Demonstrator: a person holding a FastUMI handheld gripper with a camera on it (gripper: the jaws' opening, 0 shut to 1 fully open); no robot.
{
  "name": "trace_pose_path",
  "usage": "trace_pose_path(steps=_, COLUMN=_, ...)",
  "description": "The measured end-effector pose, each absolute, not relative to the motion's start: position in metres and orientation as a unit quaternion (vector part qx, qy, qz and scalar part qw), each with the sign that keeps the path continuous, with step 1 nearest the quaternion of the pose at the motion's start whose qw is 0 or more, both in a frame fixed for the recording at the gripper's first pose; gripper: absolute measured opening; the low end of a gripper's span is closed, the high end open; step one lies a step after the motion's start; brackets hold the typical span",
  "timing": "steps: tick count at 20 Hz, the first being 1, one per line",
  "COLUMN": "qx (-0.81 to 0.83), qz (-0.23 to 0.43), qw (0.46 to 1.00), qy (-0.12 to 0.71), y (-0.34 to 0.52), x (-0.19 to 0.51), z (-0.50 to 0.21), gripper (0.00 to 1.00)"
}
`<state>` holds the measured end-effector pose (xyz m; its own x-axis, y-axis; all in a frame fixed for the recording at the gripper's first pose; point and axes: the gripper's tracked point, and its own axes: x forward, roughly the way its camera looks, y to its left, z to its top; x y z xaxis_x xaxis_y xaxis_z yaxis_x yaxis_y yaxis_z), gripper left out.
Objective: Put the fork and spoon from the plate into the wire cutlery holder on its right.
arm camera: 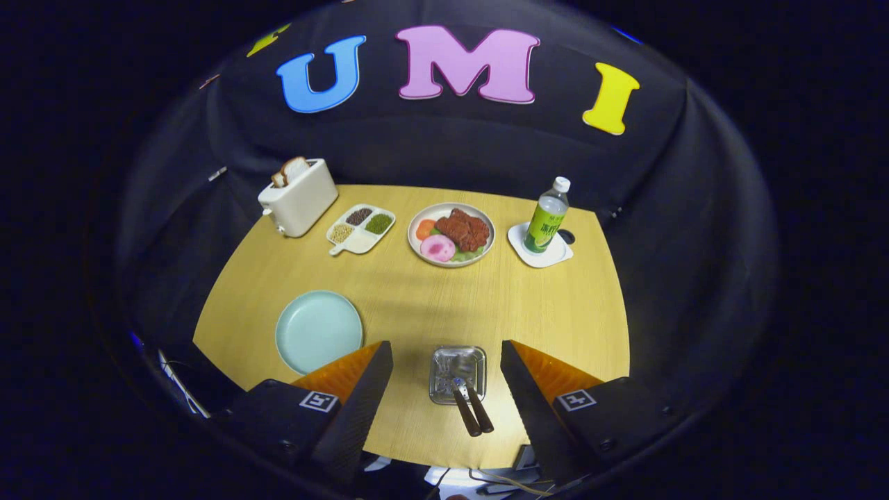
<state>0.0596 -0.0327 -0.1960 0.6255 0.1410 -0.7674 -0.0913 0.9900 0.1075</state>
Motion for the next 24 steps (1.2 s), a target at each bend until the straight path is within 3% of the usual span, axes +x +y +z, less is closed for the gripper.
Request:
trace_pose_path(steps=13, qx=0.004, qz=0.022, qw=0.985, qy=0.170, y=-0.039, x=0.037, z=-0.087, gripper=0.99)
trace_pose_path(steps=24, qx=0.013, qz=0.009, qw=0.988, qy=0.156, y=-0.037, x=0.008, z=-0.090, gripper=0.98)
